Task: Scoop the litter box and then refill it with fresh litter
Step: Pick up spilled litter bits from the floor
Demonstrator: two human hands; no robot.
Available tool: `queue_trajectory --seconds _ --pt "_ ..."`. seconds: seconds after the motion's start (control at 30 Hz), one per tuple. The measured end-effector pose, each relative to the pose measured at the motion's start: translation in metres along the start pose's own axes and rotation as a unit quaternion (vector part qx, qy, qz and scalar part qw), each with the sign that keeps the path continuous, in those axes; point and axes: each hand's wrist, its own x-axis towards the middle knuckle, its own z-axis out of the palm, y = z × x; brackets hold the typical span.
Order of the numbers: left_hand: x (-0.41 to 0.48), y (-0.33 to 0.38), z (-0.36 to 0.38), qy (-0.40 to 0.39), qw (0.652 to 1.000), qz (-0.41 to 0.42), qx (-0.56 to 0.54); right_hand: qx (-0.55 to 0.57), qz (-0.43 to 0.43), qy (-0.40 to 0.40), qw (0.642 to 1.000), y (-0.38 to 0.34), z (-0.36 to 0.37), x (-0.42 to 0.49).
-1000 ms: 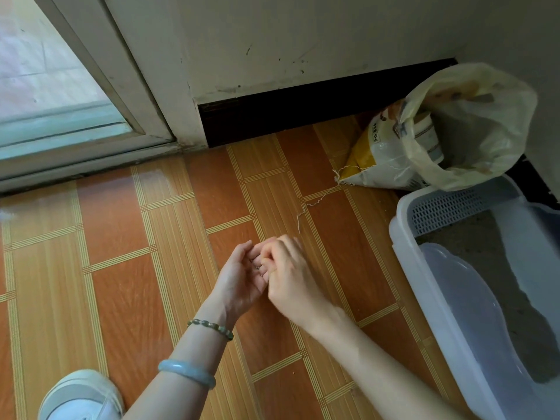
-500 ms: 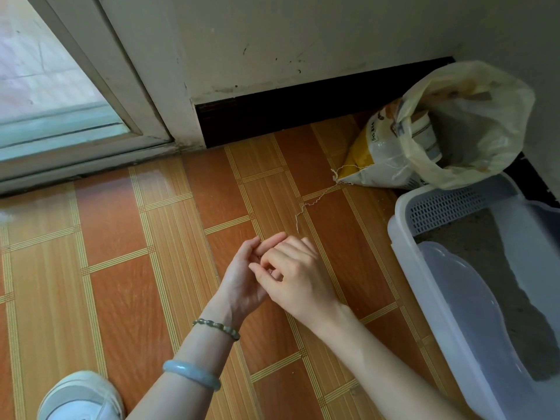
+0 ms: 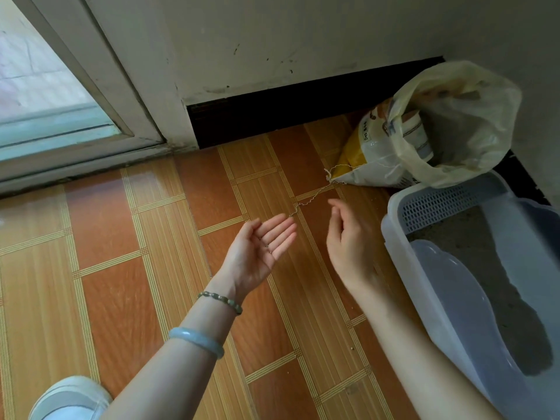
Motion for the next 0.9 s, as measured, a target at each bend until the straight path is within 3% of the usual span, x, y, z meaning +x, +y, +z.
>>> queue_trajectory --seconds 0.17,0.33,0.47,0.9 --pt "0.004 0.005 0.010 -0.026 0.999 -0.003 0.025 -0.121 0.194 -0.071 0.971 0.042 0.015 0.023" --pt "-0.001 0.002 0.002 -0.025 1.000 -0.002 0.009 -0.232 0.270 -0.117 0.927 0.065 0.019 0.041" --pt "-0.003 0.002 -0.003 -0.027 1.000 -0.005 0.007 -0.256 0.283 -0.167 0.909 0.071 0.018 0.043" --pt "-0.005 0.011 0.000 -0.038 0.999 0.011 0.002 -0.257 0.236 -0.178 0.920 0.070 0.013 0.038"
